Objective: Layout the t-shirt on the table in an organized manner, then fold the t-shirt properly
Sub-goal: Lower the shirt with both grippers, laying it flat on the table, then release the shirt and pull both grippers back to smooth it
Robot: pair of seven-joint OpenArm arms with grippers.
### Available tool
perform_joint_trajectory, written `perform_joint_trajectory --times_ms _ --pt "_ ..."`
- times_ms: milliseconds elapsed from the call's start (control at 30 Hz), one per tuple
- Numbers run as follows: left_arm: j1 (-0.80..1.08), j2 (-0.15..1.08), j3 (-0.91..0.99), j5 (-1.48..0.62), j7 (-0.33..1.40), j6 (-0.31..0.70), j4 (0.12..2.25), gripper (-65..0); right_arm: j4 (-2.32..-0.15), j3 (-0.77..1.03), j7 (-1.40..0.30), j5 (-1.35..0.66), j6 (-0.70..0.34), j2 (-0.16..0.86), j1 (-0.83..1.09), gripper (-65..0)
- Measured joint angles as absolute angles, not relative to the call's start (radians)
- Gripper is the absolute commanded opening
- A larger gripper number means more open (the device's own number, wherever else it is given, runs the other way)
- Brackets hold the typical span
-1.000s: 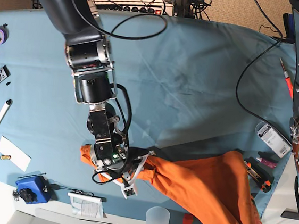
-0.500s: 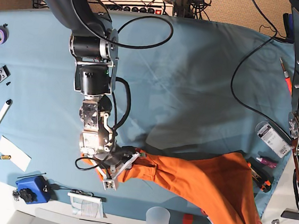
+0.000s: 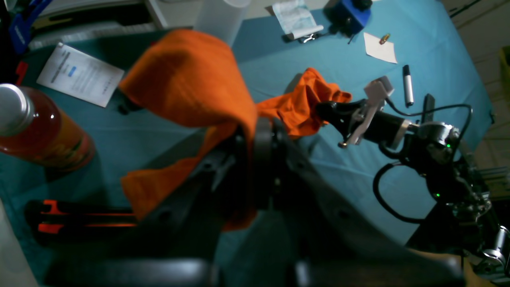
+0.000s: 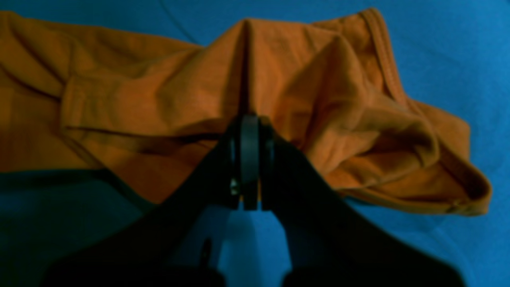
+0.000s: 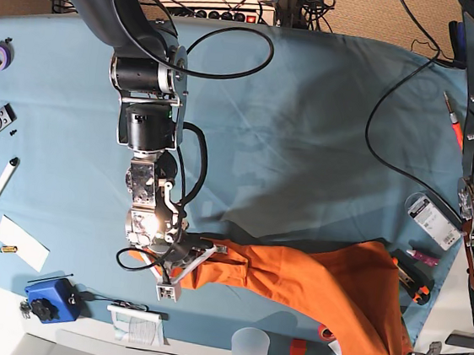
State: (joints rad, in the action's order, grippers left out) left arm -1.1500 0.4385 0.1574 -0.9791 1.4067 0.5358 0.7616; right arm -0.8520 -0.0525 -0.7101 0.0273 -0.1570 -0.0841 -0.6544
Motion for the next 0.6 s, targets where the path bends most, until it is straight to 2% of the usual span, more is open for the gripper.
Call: perform_joint_trajectory --times_ms 133,367,600 --pt "-1.15 0.443 0.157 -0.979 1.407 0.536 0.762 -65.0 -0.908 -0.052 -0.714 0.056 -0.155 -0.084 -0.654 -65.0" --pt "-1.15 0.443 0.157 -0.981 1.407 0.536 0.762 -65.0 -1.149 -0.052 -0.702 0.054 -0.142 -0.072 -0.685 -65.0" --pt "-1.118 0.443 0.157 -1.03 1.406 0.552 0.762 -65.0 -1.225 -0.052 -0.737 0.055 -0.142 -0.03 -0.676 -65.0"
